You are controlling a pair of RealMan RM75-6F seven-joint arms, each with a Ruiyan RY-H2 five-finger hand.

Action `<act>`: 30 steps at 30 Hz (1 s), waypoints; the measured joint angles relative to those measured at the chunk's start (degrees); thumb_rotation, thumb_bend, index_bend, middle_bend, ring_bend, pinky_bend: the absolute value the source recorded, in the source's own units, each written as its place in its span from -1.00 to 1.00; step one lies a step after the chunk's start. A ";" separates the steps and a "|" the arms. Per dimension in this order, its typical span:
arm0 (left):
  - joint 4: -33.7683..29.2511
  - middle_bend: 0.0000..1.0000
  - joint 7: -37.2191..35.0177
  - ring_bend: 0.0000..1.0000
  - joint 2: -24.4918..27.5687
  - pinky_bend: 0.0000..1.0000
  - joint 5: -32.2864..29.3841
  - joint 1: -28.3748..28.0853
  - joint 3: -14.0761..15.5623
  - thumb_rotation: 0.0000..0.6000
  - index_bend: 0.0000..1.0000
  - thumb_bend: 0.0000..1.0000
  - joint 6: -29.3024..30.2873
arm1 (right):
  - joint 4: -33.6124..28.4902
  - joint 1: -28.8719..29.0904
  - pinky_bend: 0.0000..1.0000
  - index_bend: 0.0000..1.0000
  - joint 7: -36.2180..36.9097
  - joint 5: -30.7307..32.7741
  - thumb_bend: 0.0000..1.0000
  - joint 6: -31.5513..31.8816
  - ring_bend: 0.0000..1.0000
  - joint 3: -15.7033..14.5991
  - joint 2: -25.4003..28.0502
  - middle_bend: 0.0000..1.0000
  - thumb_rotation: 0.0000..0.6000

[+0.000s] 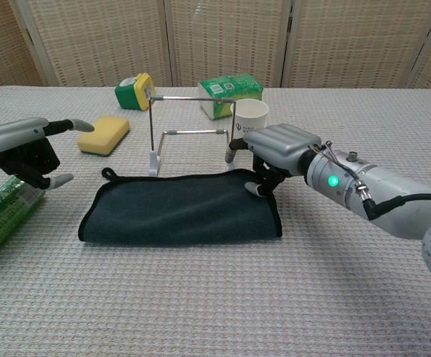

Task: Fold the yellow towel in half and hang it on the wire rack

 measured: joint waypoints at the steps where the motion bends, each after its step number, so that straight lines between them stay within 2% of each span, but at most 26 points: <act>1: -0.07 0.88 -0.02 0.83 0.04 0.89 0.05 0.06 -0.01 1.00 -0.84 -0.12 0.09 | -0.23 -0.06 1.00 -0.86 0.12 -0.09 -0.18 0.11 1.00 -0.04 0.18 0.81 1.00; 6: -0.72 0.88 -0.02 0.83 0.60 0.89 0.34 0.45 -0.17 1.00 -0.84 -0.12 0.70 | -2.49 -0.81 1.00 -0.84 1.39 -1.59 -0.19 1.66 1.00 -0.54 2.02 0.81 1.00; 9: -1.32 0.88 -0.07 0.83 1.17 0.89 0.52 0.73 -0.26 1.00 -0.84 -0.12 1.10 | -4.32 -1.54 1.00 -0.53 2.98 -3.82 -0.31 2.98 1.00 -1.45 4.08 0.81 1.00; 11: -1.66 0.88 -0.06 0.83 1.50 0.89 0.66 0.89 -0.28 1.00 -0.84 -0.12 1.28 | -5.09 -1.95 1.00 -0.29 3.96 -5.84 -0.49 3.83 1.00 -2.48 5.34 0.81 1.00; 14: -2.21 0.87 -0.09 0.82 1.87 0.89 0.84 1.17 -0.23 1.00 -0.84 -0.12 1.53 | -5.64 -2.58 1.00 -0.16 5.74 -10.24 -0.64 5.23 1.00 -5.04 7.48 0.81 1.00; 18: -2.76 0.87 0.12 0.82 2.29 0.89 0.91 1.58 -0.02 1.00 -0.84 -0.12 1.69 | -5.28 -3.07 1.00 -0.13 8.30 -16.56 -0.67 6.82 1.00 -9.11 9.91 0.81 1.00; 21: -3.07 0.87 0.25 0.82 2.54 0.89 0.74 1.82 0.01 1.00 -0.84 -0.12 1.71 | -3.64 -3.13 1.00 -0.13 9.35 -19.62 -0.67 7.85 1.00 -10.99 10.51 0.81 1.00; 30: -3.58 0.87 0.26 0.82 3.22 0.89 0.36 2.38 -0.02 1.00 -0.84 -0.12 1.71 | 2.07 -2.69 1.00 -0.13 12.08 -22.85 -0.67 9.36 1.00 -12.23 9.01 0.81 1.00</act>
